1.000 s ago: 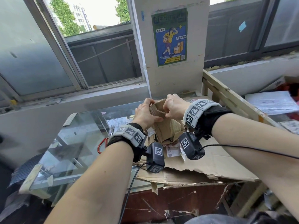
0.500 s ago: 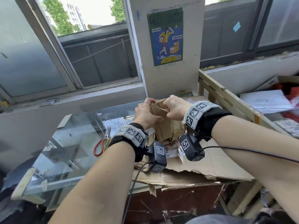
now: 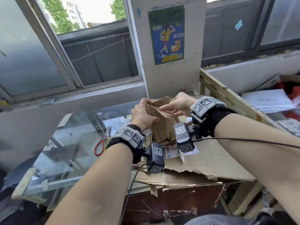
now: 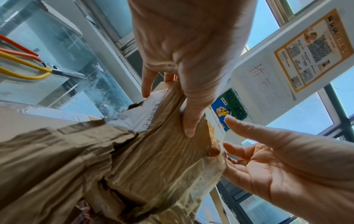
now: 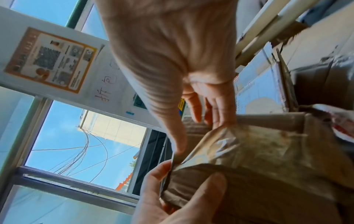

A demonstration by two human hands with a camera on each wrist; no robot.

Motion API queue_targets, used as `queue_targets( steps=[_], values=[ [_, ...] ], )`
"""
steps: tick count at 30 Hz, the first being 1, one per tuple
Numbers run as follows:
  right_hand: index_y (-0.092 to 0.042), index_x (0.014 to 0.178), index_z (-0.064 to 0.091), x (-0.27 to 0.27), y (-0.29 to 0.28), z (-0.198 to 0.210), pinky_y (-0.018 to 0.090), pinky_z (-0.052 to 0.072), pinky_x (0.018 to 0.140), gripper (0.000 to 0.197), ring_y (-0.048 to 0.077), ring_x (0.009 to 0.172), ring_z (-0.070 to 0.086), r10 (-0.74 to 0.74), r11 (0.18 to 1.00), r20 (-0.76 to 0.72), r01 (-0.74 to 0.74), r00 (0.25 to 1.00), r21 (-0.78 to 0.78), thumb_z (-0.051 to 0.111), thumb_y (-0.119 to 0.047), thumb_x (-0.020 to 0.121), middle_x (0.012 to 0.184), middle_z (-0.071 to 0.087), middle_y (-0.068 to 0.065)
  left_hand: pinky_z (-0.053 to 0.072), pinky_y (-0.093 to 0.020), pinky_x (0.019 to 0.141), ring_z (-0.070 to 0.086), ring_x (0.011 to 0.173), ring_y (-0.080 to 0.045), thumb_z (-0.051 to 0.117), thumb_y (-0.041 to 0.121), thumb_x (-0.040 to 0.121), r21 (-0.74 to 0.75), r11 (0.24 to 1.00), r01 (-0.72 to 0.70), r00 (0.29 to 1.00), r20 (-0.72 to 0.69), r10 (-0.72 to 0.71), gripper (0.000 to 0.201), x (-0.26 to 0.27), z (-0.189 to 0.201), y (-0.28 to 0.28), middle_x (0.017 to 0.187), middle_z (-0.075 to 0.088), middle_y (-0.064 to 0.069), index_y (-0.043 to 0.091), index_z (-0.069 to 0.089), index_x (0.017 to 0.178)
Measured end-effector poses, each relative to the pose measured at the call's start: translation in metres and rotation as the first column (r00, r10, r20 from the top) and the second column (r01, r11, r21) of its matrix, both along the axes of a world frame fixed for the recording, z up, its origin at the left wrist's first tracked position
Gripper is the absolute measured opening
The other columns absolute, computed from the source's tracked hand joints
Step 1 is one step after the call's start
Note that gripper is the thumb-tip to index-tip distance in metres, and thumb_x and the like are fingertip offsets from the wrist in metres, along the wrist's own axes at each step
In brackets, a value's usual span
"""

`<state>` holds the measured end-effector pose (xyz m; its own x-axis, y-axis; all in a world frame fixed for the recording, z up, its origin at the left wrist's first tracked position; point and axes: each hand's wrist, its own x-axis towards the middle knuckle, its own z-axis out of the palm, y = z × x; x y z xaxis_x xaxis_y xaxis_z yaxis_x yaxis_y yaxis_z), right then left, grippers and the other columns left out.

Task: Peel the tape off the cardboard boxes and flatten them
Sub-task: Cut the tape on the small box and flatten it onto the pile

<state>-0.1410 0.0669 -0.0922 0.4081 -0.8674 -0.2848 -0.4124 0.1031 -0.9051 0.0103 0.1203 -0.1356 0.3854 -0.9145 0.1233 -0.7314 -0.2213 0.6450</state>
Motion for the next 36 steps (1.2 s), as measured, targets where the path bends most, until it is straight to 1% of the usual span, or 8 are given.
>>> queue_targets(
  steps=[6, 9, 14, 22, 26, 29, 34, 36],
  values=[
    [0.006, 0.071, 0.061, 0.004, 0.002, 0.005, 0.028, 0.051, 0.067, 0.017, 0.021, 0.062, 0.056, -0.106, 0.993, -0.068, 0.110, 0.992, 0.050, 0.073, -0.003, 0.080, 0.074, 0.058, 0.017, 0.036, -0.038, 0.102, 0.038, 0.121, -0.024, 0.082, 0.022, 0.072, -0.009, 1.000, 0.014, 1.000, 0.008, -0.013, 0.063, -0.003, 0.002, 0.003, 0.127, 0.050, -0.003, 0.030, 0.046, 0.123],
    [0.001, 0.072, 0.062, 0.008, 0.006, 0.001, 0.026, 0.051, 0.065, 0.016, 0.017, 0.060, 0.056, -0.116, 0.989, 0.003, 0.115, 0.993, 0.092, 0.076, -0.006, 0.077, 0.074, 0.060, 0.013, 0.037, -0.038, 0.101, 0.037, 0.121, -0.024, 0.081, 0.023, 0.072, -0.007, 1.000, -0.008, 1.000, -0.004, 0.007, 0.064, -0.004, 0.002, 0.006, 0.125, 0.049, -0.005, 0.029, 0.046, 0.125],
    [-0.003, 0.068, 0.058, 0.014, 0.015, 0.002, 0.024, 0.046, 0.040, 0.019, 0.016, 0.039, 0.054, -0.237, 0.954, 0.143, 0.203, 0.961, 0.221, 0.073, -0.005, 0.079, 0.055, 0.057, 0.009, 0.038, -0.039, 0.100, 0.039, 0.119, -0.024, 0.082, 0.027, 0.071, -0.011, 1.000, 0.003, 1.000, 0.005, -0.003, 0.064, -0.004, 0.005, 0.008, 0.122, 0.049, -0.005, 0.031, 0.046, 0.124],
    [-0.005, 0.068, 0.055, 0.009, 0.014, 0.016, 0.021, 0.043, 0.038, 0.025, 0.019, 0.048, 0.053, -0.327, 0.927, 0.261, 0.255, 0.908, 0.273, 0.073, -0.015, 0.081, 0.062, 0.055, 0.009, 0.038, -0.036, 0.096, 0.038, 0.118, -0.025, 0.081, 0.029, 0.071, -0.072, 0.997, 0.001, 0.998, 0.063, 0.003, 0.061, -0.010, 0.028, 0.005, 0.120, 0.047, -0.006, 0.030, 0.047, 0.121],
    [-0.003, 0.073, 0.061, 0.012, 0.014, 0.031, 0.025, 0.045, 0.037, 0.029, 0.018, 0.036, 0.054, -0.258, 0.949, 0.291, 0.186, 0.921, 0.254, 0.082, -0.023, 0.071, 0.064, 0.060, 0.010, 0.030, -0.027, 0.086, 0.036, 0.117, -0.024, 0.082, 0.028, 0.069, -0.143, 0.990, -0.019, 0.994, 0.106, 0.034, 0.060, -0.012, 0.044, 0.003, 0.120, 0.047, -0.005, 0.030, 0.048, 0.119],
    [-0.006, 0.074, 0.064, 0.016, 0.017, 0.036, 0.023, 0.047, 0.039, 0.026, 0.018, 0.042, 0.057, -0.237, 0.955, 0.368, 0.147, 0.899, 0.257, 0.079, -0.027, 0.075, 0.067, 0.062, 0.009, 0.026, -0.024, 0.085, 0.037, 0.117, -0.024, 0.082, 0.030, 0.070, -0.169, 0.985, -0.035, 0.985, 0.161, 0.063, 0.059, -0.008, 0.050, 0.002, 0.120, 0.047, -0.004, 0.031, 0.048, 0.118],
    [-0.004, 0.081, 0.063, 0.020, 0.021, 0.028, 0.021, 0.048, 0.039, 0.017, 0.017, 0.043, 0.061, -0.303, 0.919, 0.576, 0.073, 0.760, 0.388, 0.068, -0.019, 0.087, 0.063, 0.065, 0.010, 0.034, -0.030, 0.089, 0.032, 0.120, -0.026, 0.082, 0.030, 0.071, -0.183, 0.978, -0.095, 0.987, 0.108, 0.116, 0.059, -0.005, 0.047, 0.004, 0.123, 0.040, -0.006, 0.031, 0.048, 0.119],
    [-0.001, 0.092, 0.065, 0.022, 0.021, 0.023, 0.019, 0.048, 0.042, 0.016, 0.017, 0.051, 0.064, -0.309, 0.930, 0.606, 0.101, 0.733, 0.353, 0.065, -0.017, 0.089, 0.073, 0.069, 0.012, 0.036, -0.033, 0.092, 0.030, 0.121, -0.026, 0.084, 0.030, 0.068, -0.194, 0.975, -0.112, 0.986, 0.100, 0.133, 0.064, -0.005, 0.045, 0.004, 0.123, 0.037, -0.007, 0.030, 0.046, 0.121]
  ],
)
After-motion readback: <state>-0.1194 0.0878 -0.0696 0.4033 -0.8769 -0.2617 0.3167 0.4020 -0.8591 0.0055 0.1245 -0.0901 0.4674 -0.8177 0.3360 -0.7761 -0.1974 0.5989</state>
